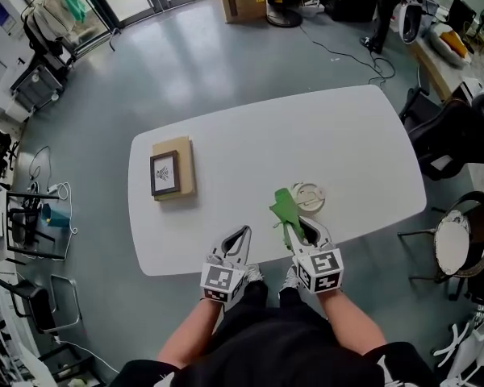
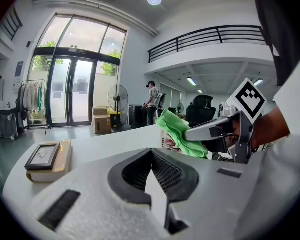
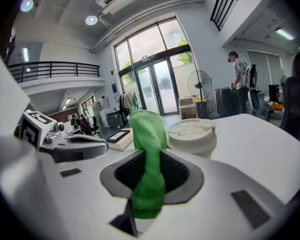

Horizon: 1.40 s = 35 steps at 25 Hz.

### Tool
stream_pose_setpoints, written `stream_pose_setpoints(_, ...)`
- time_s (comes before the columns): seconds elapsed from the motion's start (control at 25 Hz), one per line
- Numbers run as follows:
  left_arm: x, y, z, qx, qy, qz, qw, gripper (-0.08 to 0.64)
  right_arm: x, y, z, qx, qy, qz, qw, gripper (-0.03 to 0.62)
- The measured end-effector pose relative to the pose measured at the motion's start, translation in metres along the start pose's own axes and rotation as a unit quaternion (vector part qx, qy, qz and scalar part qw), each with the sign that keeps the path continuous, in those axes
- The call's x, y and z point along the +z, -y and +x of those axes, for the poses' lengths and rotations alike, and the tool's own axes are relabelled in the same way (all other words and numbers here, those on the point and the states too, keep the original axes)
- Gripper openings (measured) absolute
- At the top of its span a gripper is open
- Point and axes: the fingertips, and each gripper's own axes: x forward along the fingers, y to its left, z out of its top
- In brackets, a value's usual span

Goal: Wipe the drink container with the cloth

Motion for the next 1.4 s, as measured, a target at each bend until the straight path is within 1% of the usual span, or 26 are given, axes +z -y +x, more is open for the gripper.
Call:
stream_pose_setpoints(0.12, -0.01, 0.0, -0.002, -0.01, -0.003, -0.001, 0.9999, 0.014, -0.009, 0.001, 0.007, -0.011, -0.01, 0.01, 1.0, 0.098)
stream_pose_setpoints(0.24, -0.006, -0.003, -0.004, -0.009, -0.001, -0.004, 1.0, 0.014, -0.017, 0.003, 0.014, -0.022, -0.017, 0.02, 0.999, 0.098)
stream_pose_setpoints(0.36, -0.008, -0.005, -0.005, -0.014, -0.003, -0.005, 0.9999, 0.014, -0.023, 0.008, 0.019, -0.036, -0.019, 0.041, 0.998, 0.098)
stream_pose_setpoints(0.44, -0.01, -0.008, -0.005, -0.016, -0.006, -0.003, 0.9999, 0.014, -0.025, 0.012, 0.022, -0.043, -0.016, 0.061, 0.997, 0.098)
stream_pose_setpoints(0.6, -0.013, -0.014, -0.006, -0.016, -0.012, -0.001, 0.9998, 0.014, -0.03, 0.018, 0.026, -0.05, -0.001, 0.118, 0.992, 0.101)
stream_pose_setpoints(0.76, -0.013, -0.018, -0.005, -0.023, -0.009, 0.006, 0.9997, 0.014, -0.036, 0.021, 0.03, -0.056, 0.005, 0.154, 0.986, 0.101)
stream_pose_setpoints(0.92, -0.016, -0.019, -0.007, -0.028, -0.022, 0.006, 0.9993, 0.014, -0.049, 0.024, 0.036, -0.06, -0.005, 0.177, 0.982, 0.101)
stream_pose_setpoints(1.16, -0.019, -0.018, -0.009, -0.035, -0.018, 0.007, 0.9992, 0.014, -0.069, 0.029, 0.046, -0.069, -0.03, 0.204, 0.976, 0.101)
stream_pose_setpoints(1.32, -0.02, -0.022, -0.012, -0.028, -0.023, -0.006, 0.9993, 0.014, -0.083, 0.036, 0.054, -0.072, -0.046, 0.225, 0.971, 0.101)
stream_pose_setpoints(1.4, -0.025, -0.024, -0.014, -0.026, -0.027, -0.007, 0.9993, 0.014, -0.091, 0.04, 0.059, -0.072, -0.056, 0.235, 0.968, 0.101)
